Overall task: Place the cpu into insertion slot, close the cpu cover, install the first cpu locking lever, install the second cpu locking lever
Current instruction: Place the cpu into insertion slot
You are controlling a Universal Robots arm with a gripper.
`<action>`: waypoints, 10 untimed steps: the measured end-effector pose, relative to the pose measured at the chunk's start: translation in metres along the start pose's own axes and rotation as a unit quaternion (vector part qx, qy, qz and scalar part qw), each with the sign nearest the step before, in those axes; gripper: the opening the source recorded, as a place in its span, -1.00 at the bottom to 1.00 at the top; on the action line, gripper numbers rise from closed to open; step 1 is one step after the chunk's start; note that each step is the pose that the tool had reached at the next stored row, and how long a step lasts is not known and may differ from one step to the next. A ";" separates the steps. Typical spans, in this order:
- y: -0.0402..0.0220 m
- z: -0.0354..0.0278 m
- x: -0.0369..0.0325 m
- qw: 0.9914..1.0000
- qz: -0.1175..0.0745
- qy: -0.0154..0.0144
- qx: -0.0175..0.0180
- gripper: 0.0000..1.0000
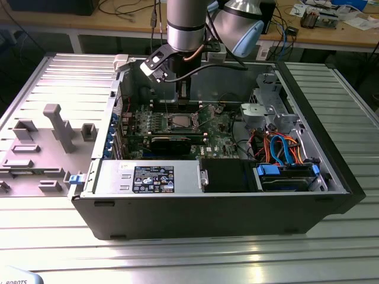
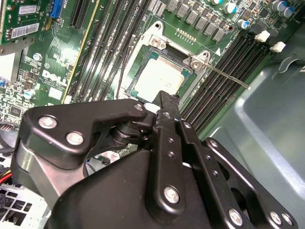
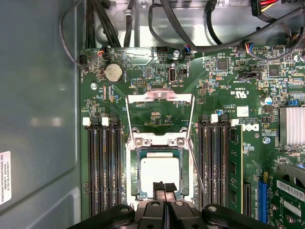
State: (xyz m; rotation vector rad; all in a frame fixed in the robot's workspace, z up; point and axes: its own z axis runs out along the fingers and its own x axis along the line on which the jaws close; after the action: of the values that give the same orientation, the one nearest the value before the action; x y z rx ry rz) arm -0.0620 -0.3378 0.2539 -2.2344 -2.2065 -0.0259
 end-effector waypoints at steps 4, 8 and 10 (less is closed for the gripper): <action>0.0000 -0.0004 0.0000 1.000 0.000 0.000 0.000 -0.79; 0.0000 -0.0045 0.0000 1.000 0.000 0.000 0.000 -0.79; 0.0001 -0.0073 0.0001 1.000 0.000 0.000 0.000 -0.79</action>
State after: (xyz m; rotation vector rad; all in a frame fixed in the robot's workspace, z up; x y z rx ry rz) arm -0.0620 -0.3379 0.2612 -2.2344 -2.2065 -0.0258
